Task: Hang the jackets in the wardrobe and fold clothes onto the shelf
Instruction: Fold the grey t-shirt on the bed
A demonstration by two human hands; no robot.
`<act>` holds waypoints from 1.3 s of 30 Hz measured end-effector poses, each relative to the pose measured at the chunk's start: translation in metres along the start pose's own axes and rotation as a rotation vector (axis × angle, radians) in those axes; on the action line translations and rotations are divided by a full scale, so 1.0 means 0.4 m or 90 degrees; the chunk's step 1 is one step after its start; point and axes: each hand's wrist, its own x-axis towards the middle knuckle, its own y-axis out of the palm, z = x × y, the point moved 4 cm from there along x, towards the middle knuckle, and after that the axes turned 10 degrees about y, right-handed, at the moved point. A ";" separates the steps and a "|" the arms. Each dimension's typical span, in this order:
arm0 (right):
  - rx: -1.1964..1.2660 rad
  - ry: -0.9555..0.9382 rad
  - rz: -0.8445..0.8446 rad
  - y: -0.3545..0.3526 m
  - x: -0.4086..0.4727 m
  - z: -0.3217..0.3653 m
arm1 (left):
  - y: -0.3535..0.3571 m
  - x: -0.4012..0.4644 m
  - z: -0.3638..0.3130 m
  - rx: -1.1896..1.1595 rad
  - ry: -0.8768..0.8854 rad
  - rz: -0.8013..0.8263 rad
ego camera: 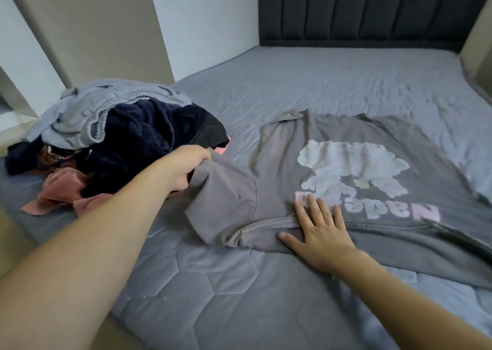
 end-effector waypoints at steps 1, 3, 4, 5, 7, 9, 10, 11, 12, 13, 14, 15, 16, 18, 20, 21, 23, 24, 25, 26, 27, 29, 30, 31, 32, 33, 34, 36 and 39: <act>0.013 0.024 0.012 0.000 -0.003 -0.036 | 0.043 -0.008 -0.031 -0.043 -0.006 0.009; 0.065 0.040 0.015 -0.009 -0.011 -0.085 | 0.159 -0.035 -0.088 -0.058 -0.018 0.025; 0.106 0.037 0.006 -0.018 -0.015 -0.100 | 0.227 -0.054 -0.110 -0.046 -0.016 0.041; 0.187 0.031 -0.014 -0.031 -0.022 -0.115 | 0.301 -0.080 -0.129 -0.042 -0.018 0.077; 0.487 0.071 -0.086 -0.056 -0.035 -0.160 | 0.441 -0.144 -0.151 -0.027 -0.038 0.199; 0.807 0.203 -0.137 -0.074 -0.043 -0.215 | 0.524 -0.182 -0.150 0.072 -0.020 0.291; 0.939 0.279 -0.114 -0.079 -0.044 -0.236 | 0.536 -0.182 -0.147 0.185 0.032 0.302; 1.046 0.338 -0.039 -0.082 -0.042 -0.244 | 0.533 -0.177 -0.147 0.346 0.102 0.290; 1.097 0.380 0.062 -0.086 -0.043 -0.241 | 0.523 -0.164 -0.140 0.504 0.165 0.273; 1.063 0.393 0.163 -0.091 -0.045 -0.236 | 0.511 -0.150 -0.129 0.624 0.206 0.259; 0.978 0.376 0.234 -0.097 -0.047 -0.225 | 0.498 -0.134 -0.108 0.693 0.221 0.251; 0.875 0.347 0.257 -0.101 -0.047 -0.214 | 0.486 -0.121 -0.079 0.723 0.212 0.247; 0.752 0.311 0.240 -0.105 -0.047 -0.203 | 0.474 -0.110 -0.039 0.733 0.196 0.253; 0.455 0.239 0.155 -0.110 -0.044 -0.188 | 0.462 -0.109 0.060 0.755 0.192 0.293; 0.283 0.210 0.101 -0.102 -0.049 -0.170 | 0.444 -0.127 0.168 0.816 0.245 0.283; 0.257 0.213 0.086 -0.096 -0.053 -0.165 | 0.430 -0.143 0.211 0.839 0.283 0.249; 0.228 0.195 0.064 -0.079 -0.062 -0.163 | 0.411 -0.162 0.261 0.868 0.339 0.195; 0.225 0.174 0.065 -0.071 -0.065 -0.168 | 0.411 -0.159 0.262 0.873 0.357 0.186; 0.251 0.159 0.063 -0.067 -0.067 -0.180 | 0.420 -0.152 0.245 0.878 0.372 0.182; 0.292 0.151 0.049 -0.070 -0.069 -0.197 | 0.434 -0.144 0.222 0.874 0.388 0.178; 0.324 0.146 0.018 -0.079 -0.071 -0.218 | 0.454 -0.135 0.193 0.856 0.403 0.174; 0.265 0.128 -0.110 -0.099 -0.074 -0.272 | 0.506 -0.129 0.157 0.774 0.405 0.164; 0.189 0.123 -0.154 -0.100 -0.078 -0.306 | 0.538 -0.134 0.159 0.748 0.392 0.174; 0.121 0.128 -0.160 -0.094 -0.086 -0.346 | 0.569 -0.145 0.174 0.763 0.373 0.199; 0.065 0.136 -0.133 -0.082 -0.100 -0.387 | 0.591 -0.158 0.198 0.808 0.350 0.221; 0.019 0.142 -0.099 -0.069 -0.115 -0.435 | 0.602 -0.162 0.215 0.854 0.321 0.227; -0.022 0.160 -0.073 -0.060 -0.130 -0.490 | 0.614 -0.156 0.213 0.869 0.291 0.221; -0.059 0.232 -0.032 -0.055 -0.164 -0.617 | 0.649 -0.142 0.169 0.850 0.260 0.213; -0.051 0.383 -0.015 -0.079 -0.214 -0.806 | 0.773 -0.169 0.088 0.808 0.359 0.247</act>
